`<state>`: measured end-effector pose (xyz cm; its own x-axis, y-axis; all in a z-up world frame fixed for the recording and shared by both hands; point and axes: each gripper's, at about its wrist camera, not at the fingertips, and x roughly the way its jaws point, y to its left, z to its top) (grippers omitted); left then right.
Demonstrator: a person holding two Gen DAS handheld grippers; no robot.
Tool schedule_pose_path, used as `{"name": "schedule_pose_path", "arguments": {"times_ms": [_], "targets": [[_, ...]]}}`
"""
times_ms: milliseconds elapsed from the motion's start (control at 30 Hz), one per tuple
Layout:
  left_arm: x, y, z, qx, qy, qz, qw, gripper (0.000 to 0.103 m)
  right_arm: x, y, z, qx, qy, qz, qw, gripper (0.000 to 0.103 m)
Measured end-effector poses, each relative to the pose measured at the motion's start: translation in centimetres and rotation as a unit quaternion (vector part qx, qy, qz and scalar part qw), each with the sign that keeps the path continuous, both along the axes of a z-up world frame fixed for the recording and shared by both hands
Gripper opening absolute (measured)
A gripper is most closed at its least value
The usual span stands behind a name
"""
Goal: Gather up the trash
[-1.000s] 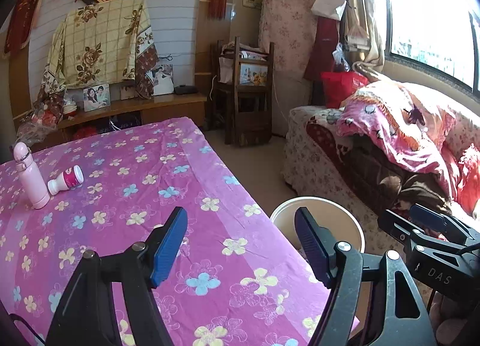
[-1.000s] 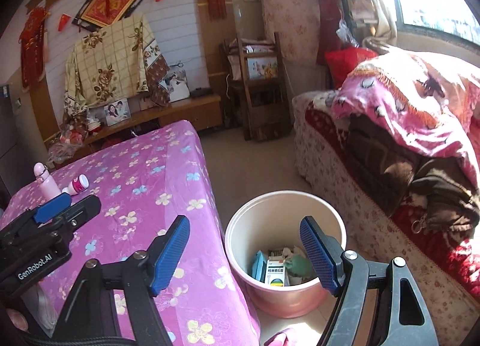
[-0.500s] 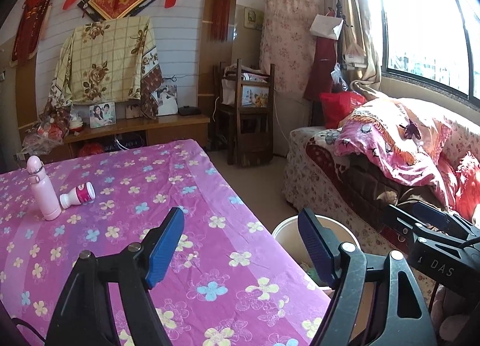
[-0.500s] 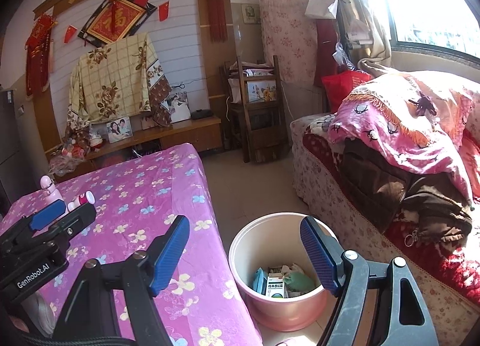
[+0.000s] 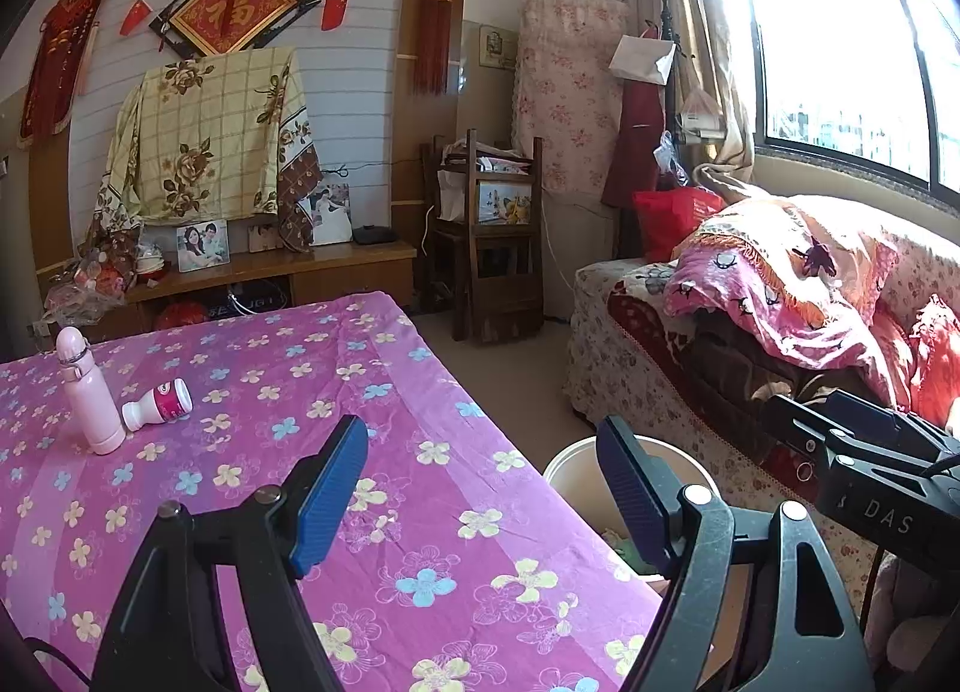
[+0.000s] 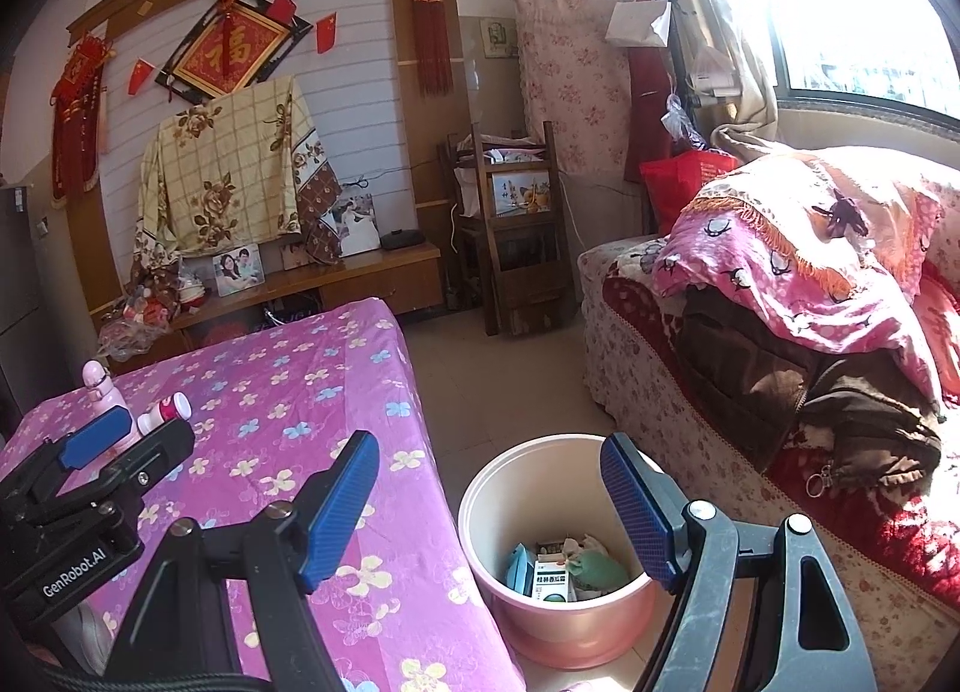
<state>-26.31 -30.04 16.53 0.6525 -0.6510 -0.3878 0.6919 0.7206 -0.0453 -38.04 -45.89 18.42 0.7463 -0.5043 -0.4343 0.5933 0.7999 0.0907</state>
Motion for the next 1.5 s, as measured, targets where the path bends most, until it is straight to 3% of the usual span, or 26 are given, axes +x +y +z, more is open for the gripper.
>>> {"name": "schedule_pose_path", "arguments": {"times_ms": [1500], "targets": [[0.4,0.2,-1.1,0.004,0.016,0.001,0.9999,0.079,0.7,-0.5,-1.1,0.010,0.021,0.003,1.000,0.079]]}}
